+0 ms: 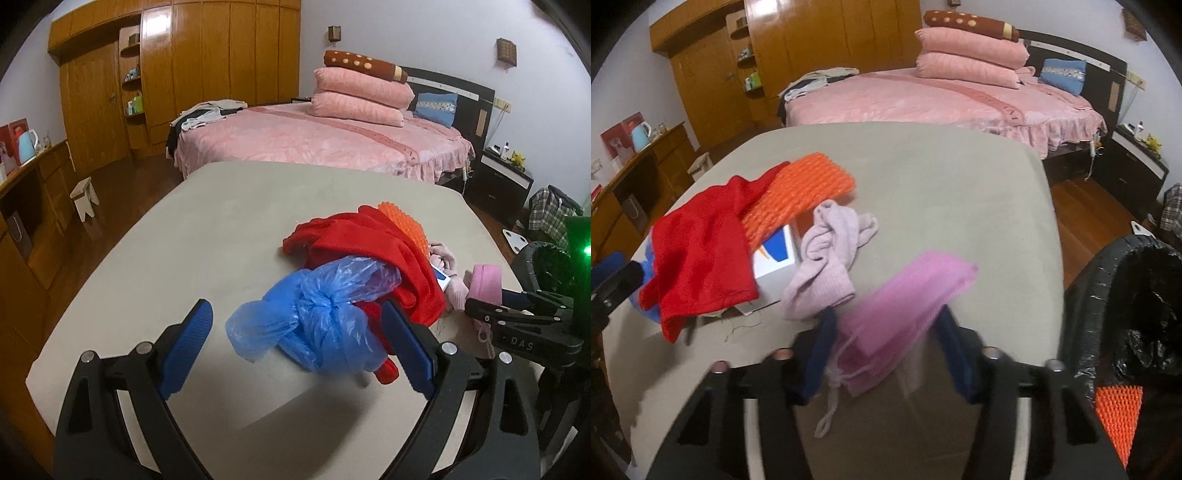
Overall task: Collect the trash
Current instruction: 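Lift the pink cloth with the right gripper while the left gripper grasps the blue plastic bag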
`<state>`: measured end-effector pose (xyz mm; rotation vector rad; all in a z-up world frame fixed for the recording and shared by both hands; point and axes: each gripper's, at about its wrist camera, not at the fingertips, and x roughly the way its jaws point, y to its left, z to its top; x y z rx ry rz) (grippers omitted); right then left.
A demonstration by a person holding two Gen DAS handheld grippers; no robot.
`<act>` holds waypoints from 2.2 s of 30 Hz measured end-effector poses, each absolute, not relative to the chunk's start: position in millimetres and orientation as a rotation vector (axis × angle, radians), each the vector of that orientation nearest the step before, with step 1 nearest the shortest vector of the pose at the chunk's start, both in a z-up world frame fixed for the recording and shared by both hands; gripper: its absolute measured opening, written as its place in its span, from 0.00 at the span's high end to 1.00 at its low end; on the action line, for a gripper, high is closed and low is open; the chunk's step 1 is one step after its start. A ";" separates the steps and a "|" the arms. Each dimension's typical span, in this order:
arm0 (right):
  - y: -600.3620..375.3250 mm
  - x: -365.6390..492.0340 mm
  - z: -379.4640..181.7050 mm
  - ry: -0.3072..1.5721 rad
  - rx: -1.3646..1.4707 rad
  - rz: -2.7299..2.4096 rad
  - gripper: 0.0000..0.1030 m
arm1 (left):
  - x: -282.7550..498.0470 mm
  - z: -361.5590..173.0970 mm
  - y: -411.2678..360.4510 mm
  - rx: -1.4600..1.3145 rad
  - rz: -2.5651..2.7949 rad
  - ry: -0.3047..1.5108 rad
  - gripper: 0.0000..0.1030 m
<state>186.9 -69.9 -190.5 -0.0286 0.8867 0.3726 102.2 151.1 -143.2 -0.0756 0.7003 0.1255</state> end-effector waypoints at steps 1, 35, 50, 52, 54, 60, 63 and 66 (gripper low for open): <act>-70.4 185.8 -190.4 0.886 -0.022 0.382 0.62 | 103.1 -144.4 150.8 -0.077 0.126 0.702 0.13; -82.5 147.8 -145.7 0.781 0.003 0.498 0.81 | 83.6 -138.5 158.4 -0.163 0.099 0.711 0.84; -89.5 144.7 -132.2 0.746 0.009 0.490 0.81 | 73.5 -108.1 130.4 -0.135 0.048 0.639 0.85; -90.9 142.1 -129.4 0.737 0.006 0.491 0.81 | 73.7 -105.0 127.0 -0.132 0.041 0.634 0.85; -91.9 141.0 -126.1 0.728 0.003 0.494 0.81 | 72.5 -102.8 124.8 -0.130 0.036 0.629 0.85; -94.8 134.3 -114.8 0.696 -0.001 0.508 0.81 | 73.1 -94.6 116.7 -0.129 0.020 0.615 0.85; -97.5 131.2 -109.2 0.680 -0.003 0.513 0.81 | 73.1 -92.5 110.3 -0.120 0.008 0.610 0.85; -101.2 126.2 -104.7 0.664 -0.004 0.513 0.81 | 69.9 -91.0 106.1 -0.119 -0.009 0.605 0.85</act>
